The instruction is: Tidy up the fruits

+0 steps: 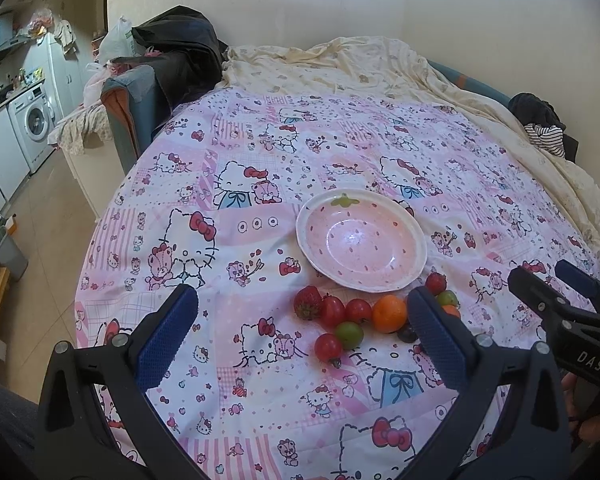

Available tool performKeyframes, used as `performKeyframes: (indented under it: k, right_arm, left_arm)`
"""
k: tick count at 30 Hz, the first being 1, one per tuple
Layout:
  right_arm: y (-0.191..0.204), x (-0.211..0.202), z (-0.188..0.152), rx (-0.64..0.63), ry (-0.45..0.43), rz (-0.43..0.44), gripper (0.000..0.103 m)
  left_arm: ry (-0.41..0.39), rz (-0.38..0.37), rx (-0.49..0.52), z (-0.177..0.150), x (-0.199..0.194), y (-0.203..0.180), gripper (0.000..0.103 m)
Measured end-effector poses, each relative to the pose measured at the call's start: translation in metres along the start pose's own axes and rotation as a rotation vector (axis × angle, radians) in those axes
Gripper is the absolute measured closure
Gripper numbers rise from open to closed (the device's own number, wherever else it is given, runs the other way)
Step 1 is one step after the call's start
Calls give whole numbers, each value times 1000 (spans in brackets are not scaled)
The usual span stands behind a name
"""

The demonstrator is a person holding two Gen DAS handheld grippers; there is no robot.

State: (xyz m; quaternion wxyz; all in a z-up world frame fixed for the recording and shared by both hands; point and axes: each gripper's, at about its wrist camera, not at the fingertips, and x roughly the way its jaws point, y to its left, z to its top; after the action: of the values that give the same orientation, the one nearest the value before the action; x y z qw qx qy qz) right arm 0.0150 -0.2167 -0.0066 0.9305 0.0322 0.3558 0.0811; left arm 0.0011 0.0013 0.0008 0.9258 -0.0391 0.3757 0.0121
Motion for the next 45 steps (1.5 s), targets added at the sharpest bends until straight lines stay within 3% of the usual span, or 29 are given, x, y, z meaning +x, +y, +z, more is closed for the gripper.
performKeyframes:
  k: [33, 45]
  right_arm:
    - [0, 2, -1, -22, -6, -23, 0]
    - [-8, 6, -2, 36, 33, 2, 0]
  left_arm:
    - [3, -2, 4, 0, 3, -1, 0]
    - [-6, 9, 18, -2, 1, -1, 0]
